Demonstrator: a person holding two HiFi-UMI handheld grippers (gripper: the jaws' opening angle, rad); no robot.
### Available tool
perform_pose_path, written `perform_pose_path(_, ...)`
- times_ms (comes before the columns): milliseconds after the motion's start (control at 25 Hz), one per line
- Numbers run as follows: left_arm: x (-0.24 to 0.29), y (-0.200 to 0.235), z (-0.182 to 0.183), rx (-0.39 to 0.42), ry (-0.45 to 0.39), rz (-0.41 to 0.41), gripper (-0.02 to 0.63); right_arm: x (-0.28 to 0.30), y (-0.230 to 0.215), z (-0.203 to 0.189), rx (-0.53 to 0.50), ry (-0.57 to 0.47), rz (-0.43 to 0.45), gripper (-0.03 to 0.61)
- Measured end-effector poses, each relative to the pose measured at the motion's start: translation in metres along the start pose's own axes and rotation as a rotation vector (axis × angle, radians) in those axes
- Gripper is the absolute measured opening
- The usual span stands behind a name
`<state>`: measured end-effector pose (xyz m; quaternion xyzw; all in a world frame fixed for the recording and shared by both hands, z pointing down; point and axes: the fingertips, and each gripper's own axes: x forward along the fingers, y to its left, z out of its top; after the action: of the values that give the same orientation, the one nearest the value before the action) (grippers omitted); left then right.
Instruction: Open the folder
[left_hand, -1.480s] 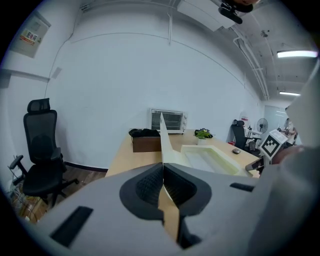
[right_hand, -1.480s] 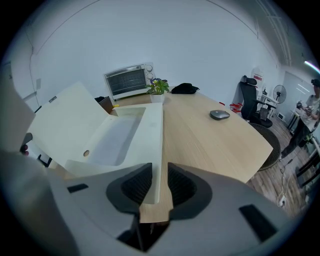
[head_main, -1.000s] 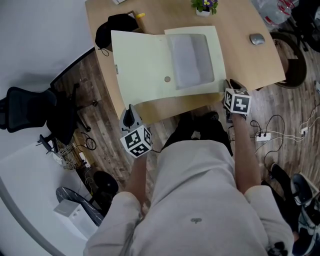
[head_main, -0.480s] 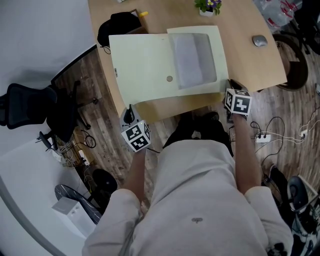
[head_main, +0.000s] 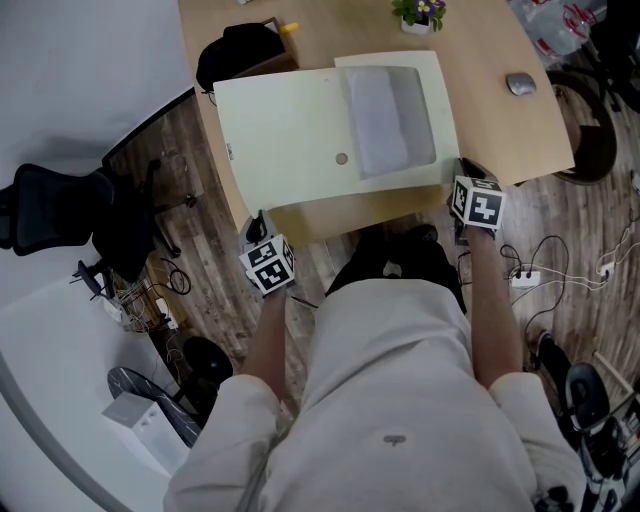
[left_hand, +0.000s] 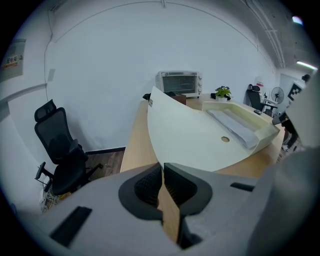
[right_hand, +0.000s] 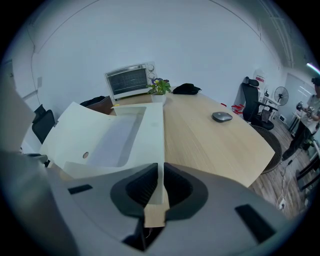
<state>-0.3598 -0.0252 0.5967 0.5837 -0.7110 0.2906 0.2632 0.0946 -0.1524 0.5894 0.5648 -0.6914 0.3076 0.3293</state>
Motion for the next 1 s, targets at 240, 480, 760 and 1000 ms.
perform_pose_path(240,0.010,0.004,-0.008,-0.015,0.045,-0.002,0.014,0.001,0.000,0.001,0.002,0.001,0.004,0.026)
perform_pose_path(480,0.022,0.010,-0.018,-0.046,0.093,-0.005,0.018,0.001,0.000,0.000,0.001,0.006,0.001,0.024)
perform_pose_path(760,0.031,0.014,-0.025,-0.076,0.122,-0.004,0.023,0.001,-0.001,0.000,-0.005,0.013,-0.003,0.023)
perform_pose_path(1000,0.036,0.017,-0.029,-0.145,0.138,-0.028,0.028,0.002,-0.001,0.000,-0.011,0.016,-0.006,0.023)
